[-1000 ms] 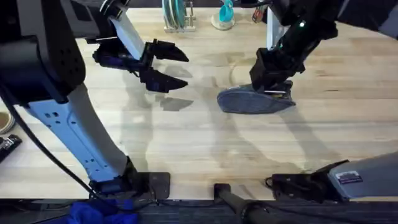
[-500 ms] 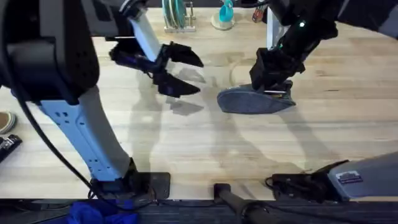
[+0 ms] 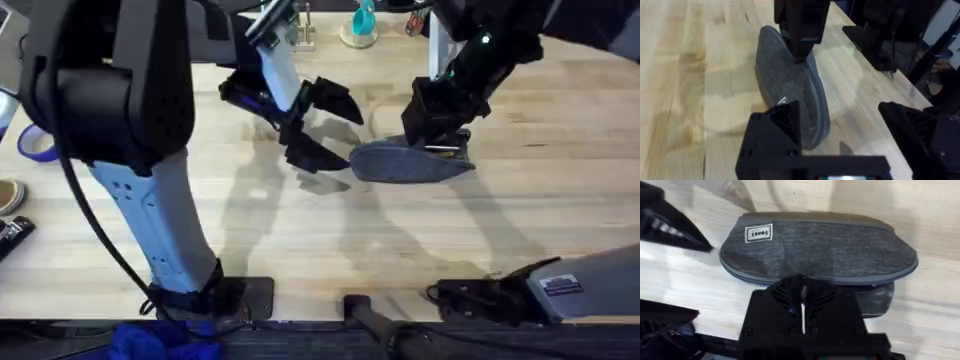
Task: Unzip the bag, pick up the pens from the table one at a time and place them inside, then zip the bag closed.
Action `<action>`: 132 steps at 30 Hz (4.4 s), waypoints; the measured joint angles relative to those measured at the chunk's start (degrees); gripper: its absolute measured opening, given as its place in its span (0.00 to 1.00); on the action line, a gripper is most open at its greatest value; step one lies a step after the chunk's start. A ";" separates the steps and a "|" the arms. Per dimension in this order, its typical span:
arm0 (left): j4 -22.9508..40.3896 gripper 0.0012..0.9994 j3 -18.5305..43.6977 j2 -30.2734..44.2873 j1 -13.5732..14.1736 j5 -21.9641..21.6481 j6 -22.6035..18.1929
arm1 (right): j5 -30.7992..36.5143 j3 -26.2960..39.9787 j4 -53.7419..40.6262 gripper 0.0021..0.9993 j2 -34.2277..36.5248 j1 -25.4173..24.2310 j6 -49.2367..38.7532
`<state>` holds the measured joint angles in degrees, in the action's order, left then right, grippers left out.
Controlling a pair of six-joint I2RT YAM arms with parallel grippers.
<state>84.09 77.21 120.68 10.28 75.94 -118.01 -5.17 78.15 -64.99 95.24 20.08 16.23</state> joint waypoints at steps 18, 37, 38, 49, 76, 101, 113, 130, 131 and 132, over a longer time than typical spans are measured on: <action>-13.95 0.84 0.00 0.00 3.45 -0.13 7.97 | 0.00 0.00 0.00 0.03 0.00 0.00 0.00; -19.87 0.70 0.00 0.00 5.44 -2.31 16.53 | 0.00 0.00 0.39 0.03 0.00 0.00 0.00; -19.87 0.69 0.00 0.00 5.44 -2.31 16.54 | 0.00 0.00 0.49 0.03 0.00 0.00 0.00; -19.89 0.57 0.00 0.00 6.86 -3.53 17.06 | 0.00 0.00 0.66 0.03 0.00 0.00 0.00; -20.58 0.04 0.00 0.00 7.26 -4.14 17.33 | -0.02 0.00 0.66 0.03 0.00 0.00 -0.46; -20.28 0.04 0.00 0.00 7.96 -3.67 18.22 | -2.37 0.00 -2.34 0.03 0.00 -8.03 -4.16; -20.22 0.04 0.09 0.00 7.74 -3.78 18.40 | -1.99 -2.44 -1.23 0.03 0.00 -16.22 -7.15; -19.98 0.04 0.09 0.00 7.51 -3.95 19.05 | -0.55 -6.64 1.58 0.03 0.00 -29.53 -8.22; -19.90 0.04 0.09 0.00 7.45 -3.97 19.05 | -0.12 -6.64 1.81 0.03 0.00 -30.27 -8.50; -19.87 0.04 0.09 0.00 7.41 -4.00 19.06 | 0.23 -6.64 2.00 0.03 0.00 -30.89 -8.64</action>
<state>64.23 77.30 120.68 17.69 71.94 -98.96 -4.94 71.50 -62.99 95.24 -10.81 7.59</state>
